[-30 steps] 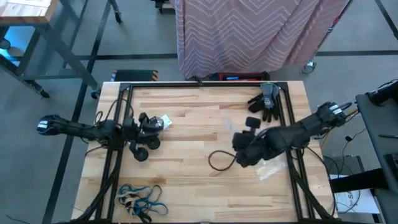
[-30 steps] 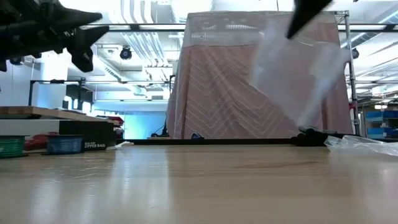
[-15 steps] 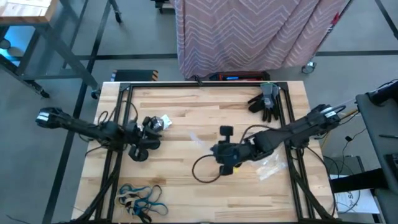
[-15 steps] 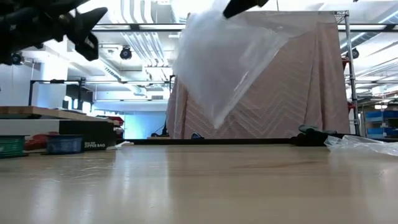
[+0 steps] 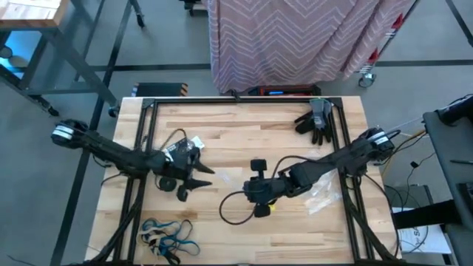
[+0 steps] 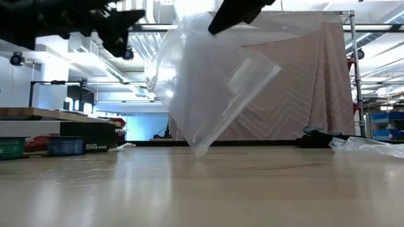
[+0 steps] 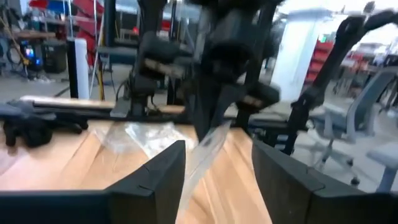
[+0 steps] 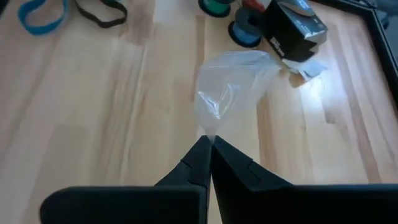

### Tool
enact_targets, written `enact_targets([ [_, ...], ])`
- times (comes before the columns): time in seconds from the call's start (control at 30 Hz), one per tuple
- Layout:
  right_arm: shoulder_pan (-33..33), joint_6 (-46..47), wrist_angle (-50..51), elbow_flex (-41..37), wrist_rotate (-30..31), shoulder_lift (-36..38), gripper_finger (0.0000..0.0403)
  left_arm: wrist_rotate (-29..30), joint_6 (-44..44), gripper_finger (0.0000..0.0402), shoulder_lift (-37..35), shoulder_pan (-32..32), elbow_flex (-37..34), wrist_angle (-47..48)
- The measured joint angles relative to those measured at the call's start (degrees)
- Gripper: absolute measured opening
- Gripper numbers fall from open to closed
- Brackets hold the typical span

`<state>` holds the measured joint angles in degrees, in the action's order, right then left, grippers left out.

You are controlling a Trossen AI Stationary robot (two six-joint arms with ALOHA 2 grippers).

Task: Sort rubber bands
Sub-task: Open the transparent zip bag

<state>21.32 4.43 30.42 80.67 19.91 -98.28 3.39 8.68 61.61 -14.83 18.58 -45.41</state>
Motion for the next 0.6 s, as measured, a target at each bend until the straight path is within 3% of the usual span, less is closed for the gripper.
enact_targets([
  [0.27, 0.0, -1.3, -0.1, 2.0, -1.1, 0.1, 0.0, 0.0, -3.7, 0.0197, 9.8, -0.5, 8.4, 2.5],
  [0.6, 0.0, -1.5, -0.2, 3.3, -0.9, 0.1, 0.0, 0.0, -6.7, 0.0185, 17.0, -2.0, 19.2, 15.9],
])
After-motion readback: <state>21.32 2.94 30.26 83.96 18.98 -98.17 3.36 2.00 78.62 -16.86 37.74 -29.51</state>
